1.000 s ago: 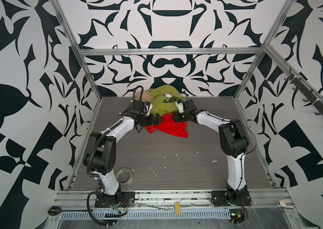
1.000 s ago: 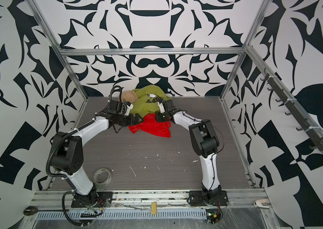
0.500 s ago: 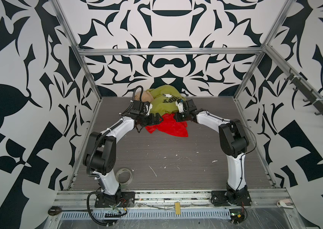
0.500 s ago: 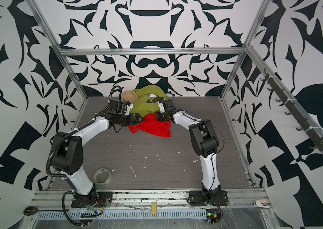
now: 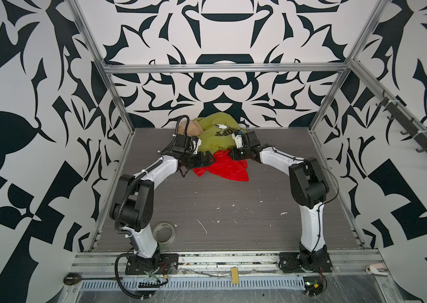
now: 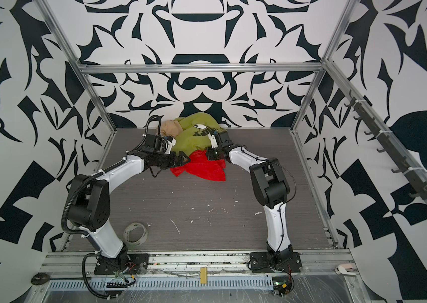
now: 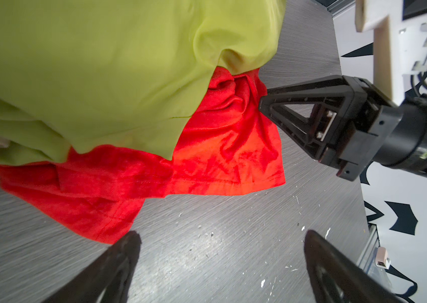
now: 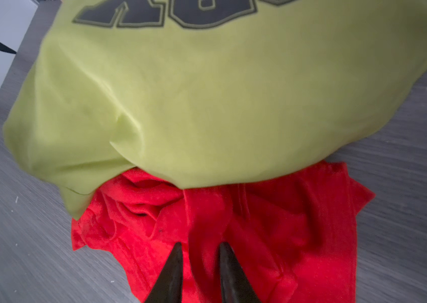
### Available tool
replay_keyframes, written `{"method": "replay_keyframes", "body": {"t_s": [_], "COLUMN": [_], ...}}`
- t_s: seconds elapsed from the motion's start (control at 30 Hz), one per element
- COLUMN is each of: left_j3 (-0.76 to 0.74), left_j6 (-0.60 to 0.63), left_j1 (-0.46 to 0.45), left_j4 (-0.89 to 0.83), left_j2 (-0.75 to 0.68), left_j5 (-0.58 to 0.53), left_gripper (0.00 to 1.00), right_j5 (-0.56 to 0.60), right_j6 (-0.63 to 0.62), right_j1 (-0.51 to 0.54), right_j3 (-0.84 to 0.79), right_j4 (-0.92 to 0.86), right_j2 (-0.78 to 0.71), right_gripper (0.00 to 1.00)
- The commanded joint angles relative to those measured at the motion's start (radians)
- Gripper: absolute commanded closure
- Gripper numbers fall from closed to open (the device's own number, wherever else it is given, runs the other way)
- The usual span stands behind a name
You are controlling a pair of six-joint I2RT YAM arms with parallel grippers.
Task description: Pick out a specific cloth from the pile
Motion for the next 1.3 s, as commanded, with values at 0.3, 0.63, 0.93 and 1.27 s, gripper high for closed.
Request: {"method": "replay_keyframes", "body": {"t_s": [0.3, 0.63, 0.93, 1.27], "left_j3": [-0.028, -0.046, -0.055, -0.069], "left_j6": [-0.016, -0.020, -0.033, -0.036], "left_j1": [-0.002, -0.002, -0.002, -0.002], "left_j4": [0.028, 0.041, 0.051, 0.059], "left_j2": [-0.001, -0.009, -0.001, -0.007], "left_j5": [0.014, 0.011, 0.020, 0.020], "left_gripper": [0.00, 0.00, 0.01, 0.01], "right_j5": [0.018, 0.020, 0.020, 0.022], "right_j6": [0.016, 0.020, 0.018, 0.033], "right_j1": [0.004, 0.004, 0.004, 0.004], "right_j3": [-0.005, -0.019, -0.044, -0.050], "right_j4": [0.021, 0.034, 0.046, 0.047], "right_j2": [0.011, -0.009, -0.043, -0.065], "right_gripper": [0.67, 0.81, 0.89, 0.98]}}
